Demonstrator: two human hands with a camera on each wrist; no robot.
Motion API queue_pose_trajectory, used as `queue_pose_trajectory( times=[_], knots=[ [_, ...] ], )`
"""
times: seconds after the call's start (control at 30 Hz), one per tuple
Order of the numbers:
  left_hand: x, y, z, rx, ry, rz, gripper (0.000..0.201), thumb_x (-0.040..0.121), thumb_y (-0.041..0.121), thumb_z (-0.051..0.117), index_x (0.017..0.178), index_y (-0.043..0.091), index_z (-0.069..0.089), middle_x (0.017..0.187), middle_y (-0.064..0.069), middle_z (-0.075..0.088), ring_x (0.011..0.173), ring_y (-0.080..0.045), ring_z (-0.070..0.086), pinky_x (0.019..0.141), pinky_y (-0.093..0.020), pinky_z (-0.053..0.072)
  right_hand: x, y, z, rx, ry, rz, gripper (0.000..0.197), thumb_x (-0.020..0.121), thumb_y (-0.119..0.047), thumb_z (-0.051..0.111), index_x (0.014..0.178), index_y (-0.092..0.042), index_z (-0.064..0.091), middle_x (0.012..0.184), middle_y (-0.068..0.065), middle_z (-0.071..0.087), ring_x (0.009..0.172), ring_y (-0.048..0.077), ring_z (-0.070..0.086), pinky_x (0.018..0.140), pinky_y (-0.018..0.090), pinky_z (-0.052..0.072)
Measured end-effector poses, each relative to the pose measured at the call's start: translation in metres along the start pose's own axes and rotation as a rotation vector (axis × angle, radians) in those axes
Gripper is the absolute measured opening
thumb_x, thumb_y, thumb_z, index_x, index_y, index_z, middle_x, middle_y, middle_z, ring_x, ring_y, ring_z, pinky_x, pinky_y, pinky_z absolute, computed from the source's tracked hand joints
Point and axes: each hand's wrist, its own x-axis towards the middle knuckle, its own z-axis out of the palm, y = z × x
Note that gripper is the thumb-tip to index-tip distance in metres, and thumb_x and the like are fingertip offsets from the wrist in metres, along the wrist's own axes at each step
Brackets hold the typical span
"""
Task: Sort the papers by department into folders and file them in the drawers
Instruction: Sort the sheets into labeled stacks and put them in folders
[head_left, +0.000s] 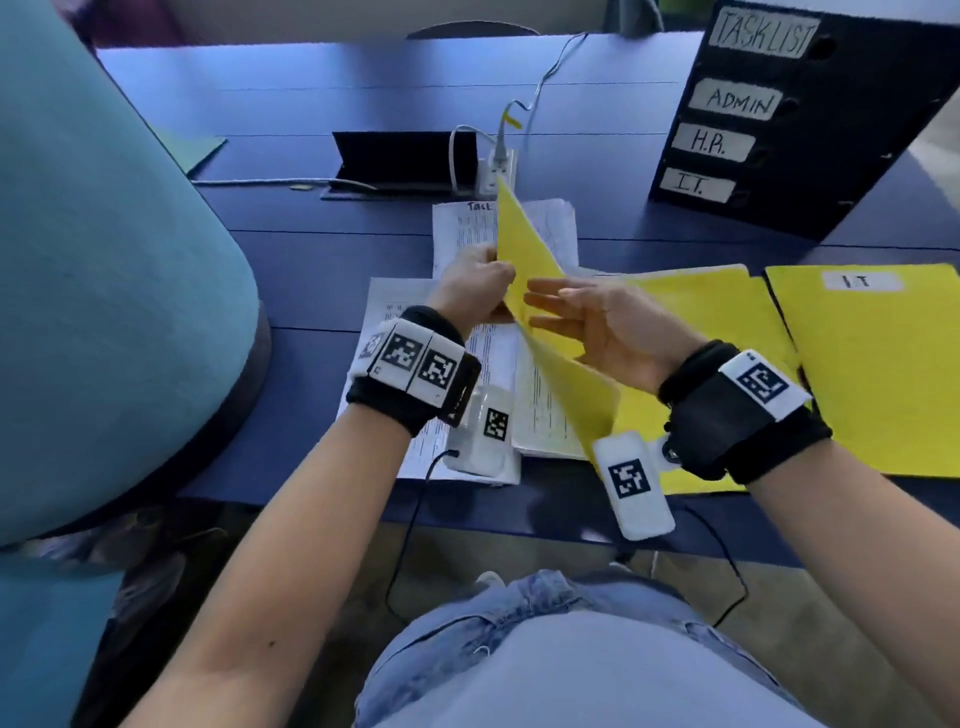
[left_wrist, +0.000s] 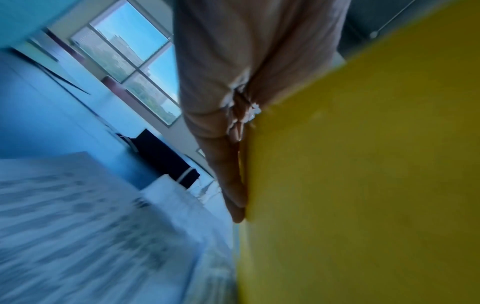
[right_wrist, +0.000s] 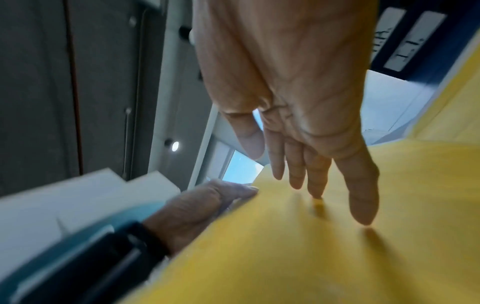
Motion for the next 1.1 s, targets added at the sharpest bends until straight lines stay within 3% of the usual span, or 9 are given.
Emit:
queue_pose_trajectory(
  times=[0.07, 0.13, 0.3, 0.43, 0.57, 0.7, 0.83, 1.0, 1.1],
  knots=[
    [-0.001, -0.017, -0.019, 0.059, 0.036, 0.008, 0.029, 0.088, -0.008, 0.034, 0.103, 0.003, 0.056, 0.102, -0.025, 0.061, 0.083, -0.028, 0.058, 0.080, -0.046, 0.051, 0.007, 0.015, 0.013, -0.059, -0.012, 0.050, 0.033, 0.098, -0.012, 0.035, 0.127, -0.016, 0.050, 0.138, -0.002, 0.047, 0.127, 0.014, 0.042, 0.101, 0.049, 0.033],
    [0.001, -0.038, -0.035, 0.083, 0.052, -0.017, 0.034, 0.086, -0.011, 0.035, 0.107, 0.001, 0.057, 0.108, -0.023, 0.062, 0.088, -0.030, 0.061, 0.080, -0.041, 0.051, 0.018, 0.030, 0.022, -0.185, 0.031, 0.072, 0.037, 0.097, -0.010, 0.039, 0.133, -0.015, 0.047, 0.143, -0.001, 0.041, 0.133, 0.016, 0.035, 0.108, 0.052, 0.026],
    [0.014, -0.092, -0.054, 0.225, 0.116, -0.146, 0.028, 0.089, -0.004, 0.046, 0.114, -0.003, 0.058, 0.108, -0.020, 0.063, 0.084, -0.021, 0.055, 0.074, -0.035, 0.048, 0.052, 0.065, 0.035, -0.489, 0.149, 0.099, 0.042, 0.096, -0.008, 0.044, 0.138, -0.009, 0.043, 0.145, 0.005, 0.039, 0.133, 0.020, 0.035, 0.096, 0.027, 0.031],
    [0.020, -0.123, -0.057, 0.356, 0.108, -0.209, 0.020, 0.090, 0.005, 0.052, 0.108, 0.001, 0.059, 0.110, -0.020, 0.062, 0.094, -0.028, 0.060, 0.087, -0.036, 0.050, 0.075, 0.086, 0.039, -0.807, 0.178, 0.107, 0.044, 0.094, -0.012, 0.048, 0.138, -0.010, 0.043, 0.149, 0.008, 0.034, 0.137, 0.023, 0.030, 0.112, 0.030, 0.025],
    [0.023, -0.141, -0.063, 0.502, 0.112, -0.261, 0.013, 0.089, 0.009, 0.055, 0.100, 0.005, 0.061, 0.102, -0.014, 0.061, 0.099, -0.026, 0.058, 0.093, -0.038, 0.048, 0.090, 0.089, 0.045, -1.087, 0.236, 0.122, 0.046, 0.095, -0.018, 0.044, 0.140, -0.015, 0.039, 0.151, 0.007, 0.027, 0.140, 0.022, 0.020, 0.111, 0.033, 0.014],
    [0.024, -0.148, -0.079, 0.626, 0.373, -0.366, 0.051, 0.083, 0.026, 0.065, 0.125, 0.005, 0.046, 0.135, -0.016, 0.036, 0.128, -0.031, 0.031, 0.104, -0.040, 0.032, 0.101, 0.093, 0.053, -1.138, 0.326, 0.230, 0.052, 0.092, -0.027, 0.048, 0.142, -0.026, 0.033, 0.153, -0.001, 0.015, 0.139, 0.028, 0.009, 0.108, 0.058, 0.015],
    [0.019, -0.153, -0.097, 0.638, 0.487, -0.594, 0.093, 0.073, 0.051, 0.069, 0.135, -0.003, 0.026, 0.140, -0.017, 0.022, 0.132, -0.033, 0.021, 0.105, -0.044, 0.028, 0.108, 0.108, 0.062, -1.187, 0.284, 0.274, 0.072, 0.087, -0.043, 0.057, 0.146, -0.036, 0.017, 0.156, -0.003, -0.010, 0.142, 0.032, -0.016, 0.103, 0.070, -0.002],
    [0.035, -0.150, -0.094, 0.649, 0.381, -0.629, 0.096, 0.074, 0.060, 0.063, 0.135, -0.005, 0.027, 0.137, -0.014, 0.024, 0.129, -0.031, 0.023, 0.101, -0.043, 0.033, 0.112, 0.120, 0.066, -1.205, 0.231, 0.292, 0.094, 0.076, -0.062, 0.060, 0.147, -0.040, 0.002, 0.153, -0.004, -0.025, 0.137, 0.035, -0.028, 0.100, 0.071, -0.009],
    [0.041, -0.144, -0.091, 0.575, 0.397, -0.646, 0.089, 0.076, 0.050, 0.068, 0.134, -0.004, 0.027, 0.137, -0.015, 0.028, 0.128, -0.032, 0.030, 0.101, -0.041, 0.033, 0.114, 0.123, 0.066, -1.211, 0.224, 0.300, 0.102, 0.071, -0.066, 0.062, 0.146, -0.041, -0.002, 0.152, -0.005, -0.029, 0.135, 0.036, -0.031, 0.098, 0.072, -0.010]
  ],
)
